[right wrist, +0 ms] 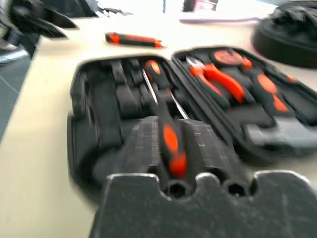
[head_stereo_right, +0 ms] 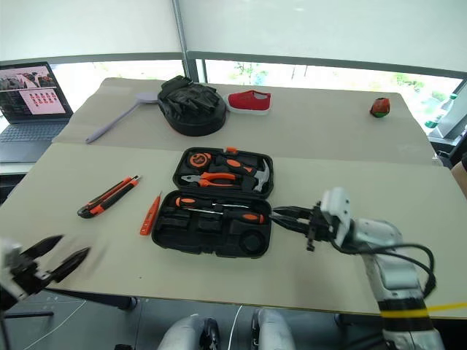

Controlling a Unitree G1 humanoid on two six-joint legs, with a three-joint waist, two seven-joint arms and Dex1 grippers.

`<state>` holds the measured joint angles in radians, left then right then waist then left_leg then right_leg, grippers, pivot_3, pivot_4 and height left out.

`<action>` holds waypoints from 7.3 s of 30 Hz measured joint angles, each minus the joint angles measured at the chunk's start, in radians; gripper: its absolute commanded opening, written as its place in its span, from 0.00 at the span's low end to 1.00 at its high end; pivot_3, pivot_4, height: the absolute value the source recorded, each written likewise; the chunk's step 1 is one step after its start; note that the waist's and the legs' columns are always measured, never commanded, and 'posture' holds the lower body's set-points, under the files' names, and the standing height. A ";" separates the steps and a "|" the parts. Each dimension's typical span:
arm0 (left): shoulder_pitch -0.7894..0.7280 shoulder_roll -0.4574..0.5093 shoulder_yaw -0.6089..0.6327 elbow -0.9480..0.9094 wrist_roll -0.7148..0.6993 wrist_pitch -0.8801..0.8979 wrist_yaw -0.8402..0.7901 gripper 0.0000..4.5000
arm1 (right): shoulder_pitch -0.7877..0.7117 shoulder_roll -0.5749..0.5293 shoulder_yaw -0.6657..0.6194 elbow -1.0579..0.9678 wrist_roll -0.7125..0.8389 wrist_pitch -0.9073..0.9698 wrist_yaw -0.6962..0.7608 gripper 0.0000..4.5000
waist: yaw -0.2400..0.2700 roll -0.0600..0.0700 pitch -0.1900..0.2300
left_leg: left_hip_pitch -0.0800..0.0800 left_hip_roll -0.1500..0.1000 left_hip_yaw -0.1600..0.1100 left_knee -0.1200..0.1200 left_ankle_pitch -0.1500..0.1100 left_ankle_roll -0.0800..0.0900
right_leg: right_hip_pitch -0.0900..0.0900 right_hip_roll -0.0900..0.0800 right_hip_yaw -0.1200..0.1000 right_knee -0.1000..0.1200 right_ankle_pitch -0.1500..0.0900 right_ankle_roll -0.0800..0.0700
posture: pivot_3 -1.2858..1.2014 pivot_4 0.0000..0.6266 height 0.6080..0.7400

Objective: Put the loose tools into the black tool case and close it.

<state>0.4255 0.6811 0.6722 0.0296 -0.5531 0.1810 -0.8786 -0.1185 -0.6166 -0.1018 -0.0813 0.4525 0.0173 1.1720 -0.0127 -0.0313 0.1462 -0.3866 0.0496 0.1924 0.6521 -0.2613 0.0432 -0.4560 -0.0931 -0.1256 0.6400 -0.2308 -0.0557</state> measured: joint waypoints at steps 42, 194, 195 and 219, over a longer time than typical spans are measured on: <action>-0.634 -0.082 -0.568 -0.316 0.096 0.800 0.570 0.68 | -0.041 0.042 0.034 -0.262 0.157 0.073 -0.088 1.00 | 0.030 -0.004 0.004 | 0.013 -0.001 -0.002 0.009 0.003 -0.002 | 0.018 -0.001 0.001 0.004 0.005 0.004 | 0.52 0.24 1.00; -0.978 0.090 -0.508 0.671 0.323 0.033 -0.068 1.00 | -0.001 0.164 0.031 -0.202 0.080 0.042 -0.261 1.00 | -0.001 -0.003 0.006 | -0.004 -0.001 0.004 0.041 -0.009 0.013 | 0.012 0.001 0.001 0.008 0.010 0.015 | 0.52 0.24 1.00; -0.992 0.086 -0.523 0.695 0.334 0.027 -0.079 1.00 | 0.002 0.157 0.032 -0.211 0.081 0.045 -0.261 1.00 | -0.002 -0.003 0.006 | -0.004 -0.001 0.004 0.041 -0.009 0.013 | 0.012 0.001 0.001 0.008 0.010 0.015 | 0.52 0.24 1.00; -0.915 0.023 -0.629 0.180 0.202 -0.112 -0.462 0.34 | 0.056 -0.032 -0.028 -0.253 0.123 0.106 -0.157 1.00 | 0.023 0.000 0.005 | -0.010 -0.001 0.002 0.044 -0.007 0.019 | 0.010 -0.003 0.002 0.007 0.010 0.015 | 0.52 0.24 1.00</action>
<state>-0.4893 0.7038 0.0431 0.2091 -0.3510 0.0686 -1.3409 -0.0622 -0.6490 -0.1298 -0.3344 0.5758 0.1235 1.0146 0.0105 -0.0315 0.1513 -0.3962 0.0485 0.1947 0.6963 -0.2686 0.0620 -0.4458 -0.0964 -0.1240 0.6469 -0.2203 -0.0403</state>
